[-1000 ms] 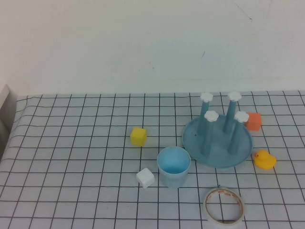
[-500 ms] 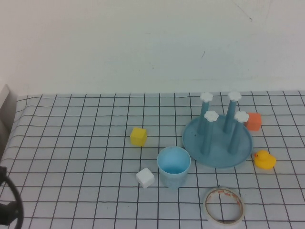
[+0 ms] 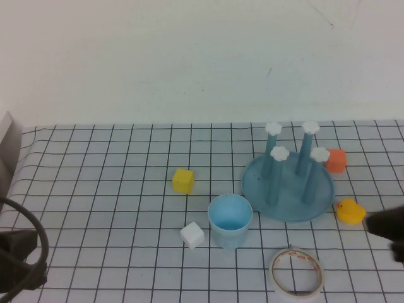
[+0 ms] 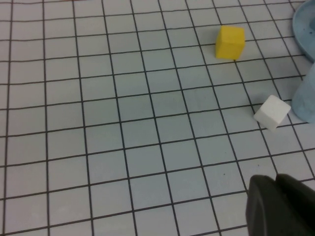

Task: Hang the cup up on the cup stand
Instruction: Pick up the cup from the table

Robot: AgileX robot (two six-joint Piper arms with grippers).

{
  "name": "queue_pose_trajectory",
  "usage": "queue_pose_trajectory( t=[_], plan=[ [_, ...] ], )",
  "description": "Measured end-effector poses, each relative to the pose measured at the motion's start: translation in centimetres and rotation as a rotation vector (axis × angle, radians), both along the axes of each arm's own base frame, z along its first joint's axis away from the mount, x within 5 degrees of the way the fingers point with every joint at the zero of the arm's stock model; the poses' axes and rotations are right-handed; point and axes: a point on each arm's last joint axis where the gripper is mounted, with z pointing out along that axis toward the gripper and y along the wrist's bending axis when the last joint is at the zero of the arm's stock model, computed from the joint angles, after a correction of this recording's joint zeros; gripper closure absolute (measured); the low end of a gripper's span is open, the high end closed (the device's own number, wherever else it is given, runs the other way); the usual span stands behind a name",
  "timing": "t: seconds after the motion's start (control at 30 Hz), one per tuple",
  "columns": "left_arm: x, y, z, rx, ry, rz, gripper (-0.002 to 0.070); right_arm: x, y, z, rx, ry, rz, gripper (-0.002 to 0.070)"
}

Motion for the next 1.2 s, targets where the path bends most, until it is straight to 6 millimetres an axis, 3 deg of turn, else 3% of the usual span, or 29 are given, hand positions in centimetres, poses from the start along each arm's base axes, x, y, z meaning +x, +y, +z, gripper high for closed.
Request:
queue_pose_trajectory(
  t=[0.33, 0.5, 0.67, 0.73, 1.0, 1.2],
  plan=[
    [0.0, -0.3, 0.1, -0.023, -0.009, -0.024, 0.0676, 5.9, 10.7, -1.3, -0.068, -0.097, 0.271, 0.0654],
    [0.0, -0.4, 0.1, -0.028, -0.008, -0.031, 0.0676, 8.9, 14.4, -2.4, -0.092, -0.108, 0.341, 0.0537],
    [-0.1, -0.4, 0.1, -0.022, -0.007, -0.037, 0.0676, 11.7, 15.7, -4.3, -0.151, -0.117, 0.37, 0.035],
    [-0.1, -0.4, 0.1, -0.023, -0.007, -0.04, 0.0676, 12.6, 16.1, -5.2, -0.163, -0.112, 0.375, 0.0309],
    [-0.1, -0.7, 0.3, -0.015, -0.032, -0.093, 0.0676, 14.7, 16.9, -8.9, -0.225, -0.095, 0.365, 0.0276],
    [-0.1, -0.9, 0.3, -0.015, -0.041, -0.112, 0.0676, 15.2, 16.8, -9.1, -0.261, -0.139, 0.346, 0.0275]
  ],
)
